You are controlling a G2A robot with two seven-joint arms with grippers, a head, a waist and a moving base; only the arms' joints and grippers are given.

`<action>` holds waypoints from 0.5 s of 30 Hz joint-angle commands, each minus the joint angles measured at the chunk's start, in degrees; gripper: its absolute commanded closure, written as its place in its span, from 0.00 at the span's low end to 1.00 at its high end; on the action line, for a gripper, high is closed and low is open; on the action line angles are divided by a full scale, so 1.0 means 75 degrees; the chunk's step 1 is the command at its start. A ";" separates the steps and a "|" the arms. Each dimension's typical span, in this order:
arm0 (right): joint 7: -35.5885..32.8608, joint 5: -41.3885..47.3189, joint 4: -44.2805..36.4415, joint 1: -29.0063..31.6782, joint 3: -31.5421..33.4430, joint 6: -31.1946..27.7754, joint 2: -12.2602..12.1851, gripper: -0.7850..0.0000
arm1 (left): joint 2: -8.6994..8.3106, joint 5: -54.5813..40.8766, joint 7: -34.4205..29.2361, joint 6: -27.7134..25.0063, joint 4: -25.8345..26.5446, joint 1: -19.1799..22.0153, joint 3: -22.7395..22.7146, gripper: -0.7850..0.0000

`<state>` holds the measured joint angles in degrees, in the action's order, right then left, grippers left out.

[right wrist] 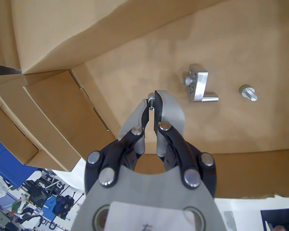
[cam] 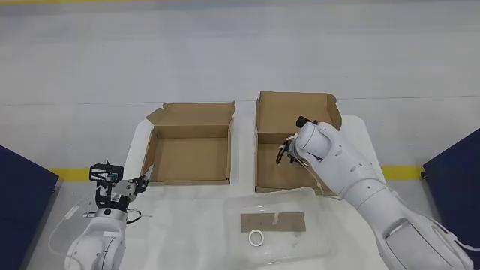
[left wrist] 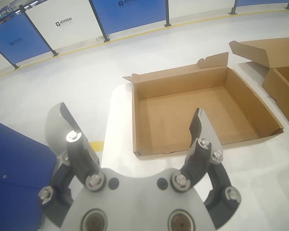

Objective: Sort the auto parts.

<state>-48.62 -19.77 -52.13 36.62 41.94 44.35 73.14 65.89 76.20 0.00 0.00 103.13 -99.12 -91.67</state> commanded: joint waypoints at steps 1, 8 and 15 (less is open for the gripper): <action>0.0011 0.0044 0.0172 -0.0053 -0.0050 -0.0039 0.0059 1.00 | 0.0000 0.0000 0.0000 0.0000 0.0000 0.0000 0.0000 0.00; 0.0063 0.0158 0.0764 -0.0265 -0.0211 -0.0175 0.0280 1.00 | 0.0000 0.0000 0.0000 0.0000 0.0000 0.0000 0.0000 0.00; 0.0099 0.0184 0.1146 -0.0423 -0.0326 -0.0234 0.0459 0.76 | 0.0000 0.0000 0.0000 0.0000 0.0000 0.0000 0.0000 0.00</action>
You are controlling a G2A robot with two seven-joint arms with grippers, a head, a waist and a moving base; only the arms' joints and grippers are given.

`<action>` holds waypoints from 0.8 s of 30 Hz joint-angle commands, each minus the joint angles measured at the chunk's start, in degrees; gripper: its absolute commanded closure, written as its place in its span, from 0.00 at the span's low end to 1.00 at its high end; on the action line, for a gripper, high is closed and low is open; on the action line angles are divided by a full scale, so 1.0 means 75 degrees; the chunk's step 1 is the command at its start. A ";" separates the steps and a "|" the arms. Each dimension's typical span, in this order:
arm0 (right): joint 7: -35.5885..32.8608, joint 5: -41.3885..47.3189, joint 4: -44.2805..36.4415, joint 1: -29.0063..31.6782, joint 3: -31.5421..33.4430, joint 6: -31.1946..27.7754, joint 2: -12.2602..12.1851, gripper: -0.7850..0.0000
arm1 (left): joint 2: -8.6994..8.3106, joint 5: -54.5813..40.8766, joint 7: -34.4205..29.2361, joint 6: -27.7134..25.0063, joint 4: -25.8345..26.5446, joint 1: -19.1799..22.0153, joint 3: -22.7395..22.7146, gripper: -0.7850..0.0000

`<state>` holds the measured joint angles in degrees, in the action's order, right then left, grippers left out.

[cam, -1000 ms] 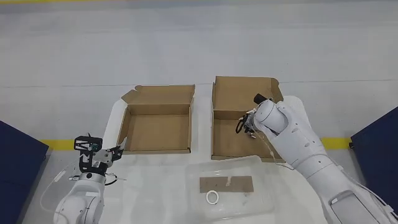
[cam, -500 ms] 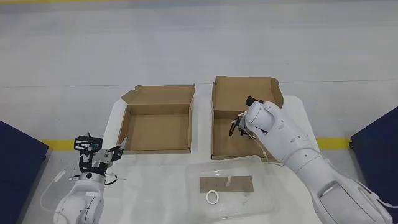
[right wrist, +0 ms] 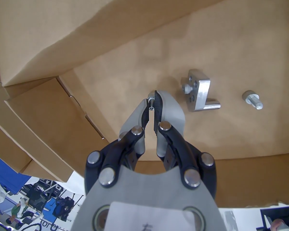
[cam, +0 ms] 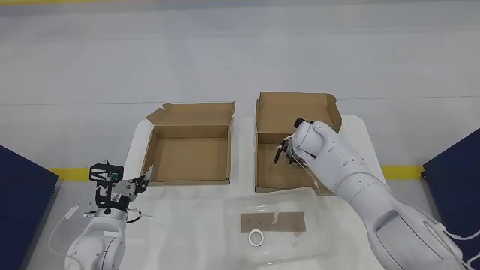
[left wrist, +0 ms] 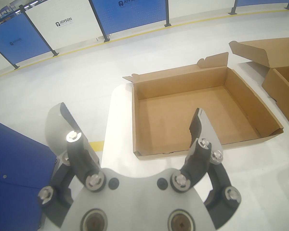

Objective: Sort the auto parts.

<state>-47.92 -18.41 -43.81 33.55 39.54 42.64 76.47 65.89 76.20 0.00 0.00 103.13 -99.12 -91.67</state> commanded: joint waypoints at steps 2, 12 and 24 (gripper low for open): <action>0.0011 -0.0001 0.0107 -0.0048 -0.0020 -0.0032 0.0052 0.71 | 0.0000 0.0000 0.0000 0.0000 0.0000 0.0000 0.0000 0.00; 0.0119 -0.0004 -0.0197 0.0021 0.0247 -0.0253 0.0015 0.29 | 0.0000 0.0000 0.0000 0.0000 0.0000 0.0000 0.0000 0.00; -0.0592 -0.0360 -0.4312 0.2265 0.2586 -0.0960 -0.1147 0.00 | 0.0000 0.0000 0.0000 0.0000 0.0000 0.0000 0.0000 0.00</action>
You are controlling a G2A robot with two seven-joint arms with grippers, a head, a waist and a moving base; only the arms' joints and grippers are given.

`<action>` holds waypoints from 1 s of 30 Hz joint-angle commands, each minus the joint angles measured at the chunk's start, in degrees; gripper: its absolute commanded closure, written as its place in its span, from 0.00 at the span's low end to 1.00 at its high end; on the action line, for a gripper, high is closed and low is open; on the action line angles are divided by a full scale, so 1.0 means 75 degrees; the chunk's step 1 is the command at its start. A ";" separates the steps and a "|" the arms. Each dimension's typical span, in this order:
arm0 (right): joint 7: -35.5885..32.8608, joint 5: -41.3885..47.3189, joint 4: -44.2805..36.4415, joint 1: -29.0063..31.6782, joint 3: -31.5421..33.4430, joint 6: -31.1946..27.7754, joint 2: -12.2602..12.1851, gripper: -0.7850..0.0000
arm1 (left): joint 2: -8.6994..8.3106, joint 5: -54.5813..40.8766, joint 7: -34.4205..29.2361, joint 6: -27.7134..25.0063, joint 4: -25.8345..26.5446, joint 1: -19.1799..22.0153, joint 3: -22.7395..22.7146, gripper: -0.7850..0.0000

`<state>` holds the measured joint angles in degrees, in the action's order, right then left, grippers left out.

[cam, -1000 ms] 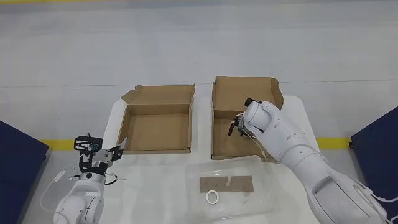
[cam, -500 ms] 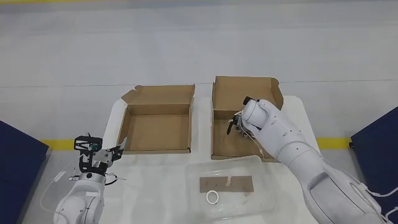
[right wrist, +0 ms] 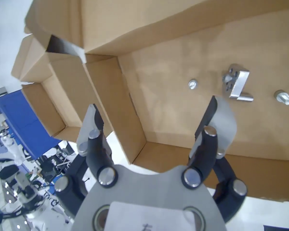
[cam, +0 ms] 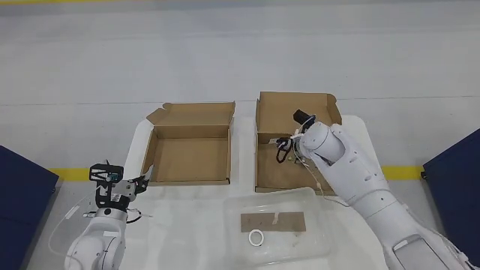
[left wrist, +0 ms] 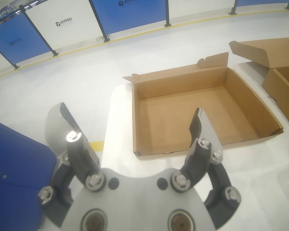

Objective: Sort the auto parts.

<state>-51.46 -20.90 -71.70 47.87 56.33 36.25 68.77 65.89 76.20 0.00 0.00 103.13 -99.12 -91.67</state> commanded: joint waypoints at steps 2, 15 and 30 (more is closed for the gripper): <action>-0.0387 -0.0049 -0.1561 0.1067 0.1029 -0.0412 -0.0355 0.00 | 0.0000 0.0000 0.0000 0.0000 0.0000 0.0000 0.0000 0.00; -0.2118 0.1974 -0.4149 0.4297 0.4382 -0.3690 -0.1030 0.00 | 0.0000 0.0000 0.0000 0.0000 0.0000 0.0000 0.0000 0.00; -0.4317 0.5041 -0.3696 0.5941 0.6302 -0.6916 -0.1300 0.00 | 0.0000 0.0000 0.0000 0.0000 0.0000 0.0000 0.0000 0.00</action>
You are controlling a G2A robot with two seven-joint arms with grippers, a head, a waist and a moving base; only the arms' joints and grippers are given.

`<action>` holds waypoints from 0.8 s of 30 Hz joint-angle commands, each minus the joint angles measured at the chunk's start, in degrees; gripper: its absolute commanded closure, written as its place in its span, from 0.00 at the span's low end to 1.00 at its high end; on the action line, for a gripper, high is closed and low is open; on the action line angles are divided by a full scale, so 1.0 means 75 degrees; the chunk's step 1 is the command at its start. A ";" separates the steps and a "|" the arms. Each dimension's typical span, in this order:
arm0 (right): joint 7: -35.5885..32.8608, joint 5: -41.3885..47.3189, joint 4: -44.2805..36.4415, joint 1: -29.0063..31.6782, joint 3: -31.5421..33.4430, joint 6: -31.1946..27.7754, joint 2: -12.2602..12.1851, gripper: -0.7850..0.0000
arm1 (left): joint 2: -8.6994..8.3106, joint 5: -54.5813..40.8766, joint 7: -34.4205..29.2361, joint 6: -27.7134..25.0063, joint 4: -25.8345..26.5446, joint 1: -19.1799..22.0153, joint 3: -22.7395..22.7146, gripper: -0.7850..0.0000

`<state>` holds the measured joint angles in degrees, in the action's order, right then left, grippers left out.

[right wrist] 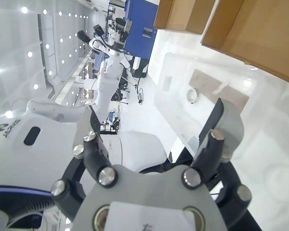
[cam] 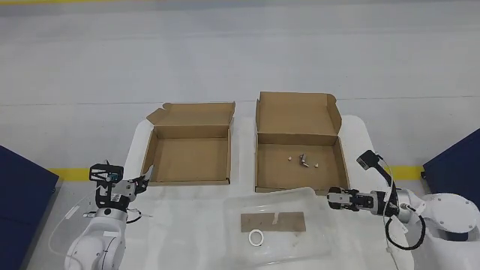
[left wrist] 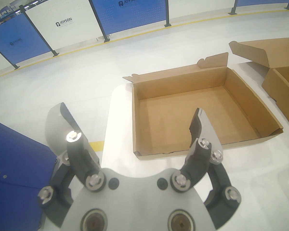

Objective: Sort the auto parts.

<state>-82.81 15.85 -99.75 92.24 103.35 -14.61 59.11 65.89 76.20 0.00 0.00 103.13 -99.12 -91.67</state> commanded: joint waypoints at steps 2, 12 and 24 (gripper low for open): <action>-0.0417 0.0511 0.0195 0.0069 0.0107 -0.0400 -0.0036 0.00 | 0.0000 0.0000 0.0000 0.0000 0.0000 0.0000 0.0000 0.00; -0.0417 0.0511 0.0195 0.0069 0.0107 -0.0400 -0.0036 0.00 | 0.0000 0.0000 0.0000 0.0000 0.0000 0.0000 0.0000 0.00; -0.0417 0.0511 0.0195 0.0069 0.0107 -0.0400 -0.0036 0.00 | -0.0014 0.0253 -0.0121 -0.0108 0.0122 -0.0018 0.0030 0.00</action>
<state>-85.93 19.68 -98.29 92.76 104.15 -17.60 58.83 65.86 76.36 -0.16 -0.15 103.32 -99.15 -91.61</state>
